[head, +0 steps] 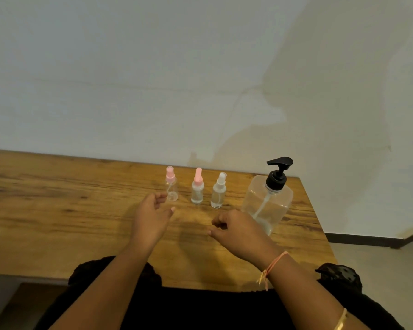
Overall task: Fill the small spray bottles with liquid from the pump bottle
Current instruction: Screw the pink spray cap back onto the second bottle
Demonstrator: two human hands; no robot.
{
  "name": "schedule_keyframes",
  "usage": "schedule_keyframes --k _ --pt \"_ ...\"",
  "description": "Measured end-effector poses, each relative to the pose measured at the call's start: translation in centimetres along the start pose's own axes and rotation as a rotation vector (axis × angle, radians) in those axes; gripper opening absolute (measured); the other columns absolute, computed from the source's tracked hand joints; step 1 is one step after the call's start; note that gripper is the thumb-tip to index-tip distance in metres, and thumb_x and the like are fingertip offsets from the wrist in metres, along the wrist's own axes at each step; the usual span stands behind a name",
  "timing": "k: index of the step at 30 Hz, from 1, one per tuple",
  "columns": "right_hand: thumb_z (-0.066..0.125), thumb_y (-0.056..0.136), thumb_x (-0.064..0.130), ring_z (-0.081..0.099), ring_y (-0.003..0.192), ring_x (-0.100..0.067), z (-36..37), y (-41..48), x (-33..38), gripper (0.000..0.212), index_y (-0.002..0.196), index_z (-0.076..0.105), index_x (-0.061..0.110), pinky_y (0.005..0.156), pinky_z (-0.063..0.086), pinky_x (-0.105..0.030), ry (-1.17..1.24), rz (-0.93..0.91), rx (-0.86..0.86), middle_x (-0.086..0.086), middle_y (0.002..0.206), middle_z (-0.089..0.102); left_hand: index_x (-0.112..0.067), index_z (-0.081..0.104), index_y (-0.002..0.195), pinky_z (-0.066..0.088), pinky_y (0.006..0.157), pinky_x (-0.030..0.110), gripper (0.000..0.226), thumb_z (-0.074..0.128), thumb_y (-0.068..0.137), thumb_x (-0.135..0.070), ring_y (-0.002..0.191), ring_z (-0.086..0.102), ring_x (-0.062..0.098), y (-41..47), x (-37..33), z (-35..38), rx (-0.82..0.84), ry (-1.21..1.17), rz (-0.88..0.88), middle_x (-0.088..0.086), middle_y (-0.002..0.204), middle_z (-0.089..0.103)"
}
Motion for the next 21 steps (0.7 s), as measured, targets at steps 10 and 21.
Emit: schedule_keyframes --k 10,21 --pt "0.054 0.093 0.034 0.056 0.108 -0.013 0.1 1.0 0.0 0.039 0.127 0.058 0.014 0.09 0.046 -0.025 -0.04 -0.014 -0.005 -0.001 0.121 0.063 -0.016 0.038 0.136 0.037 0.102 0.038 0.069 0.073 0.076 -0.009 0.129 0.042 0.024 6.0 1.0 2.0 0.024 -0.029 -0.044 0.004 0.143 0.043" --pt "0.054 0.094 0.034 0.058 0.109 -0.012 0.1 1.2 -0.3 0.038 0.126 0.059 0.015 0.089 0.046 -0.024 -0.031 -0.026 -0.048 -0.001 0.121 0.064 -0.014 0.045 0.133 0.037 0.087 0.029 0.056 0.069 0.082 -0.013 0.121 0.049 0.022 6.8 1.5 2.3 0.019 0.079 -0.038 0.004 0.135 0.052"
Point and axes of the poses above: each hand's wrist, its own y-axis towards the middle knuckle, its own z-axis out of the palm, x = y × z, the point moved 8 cm from there along y, towards the middle knuckle
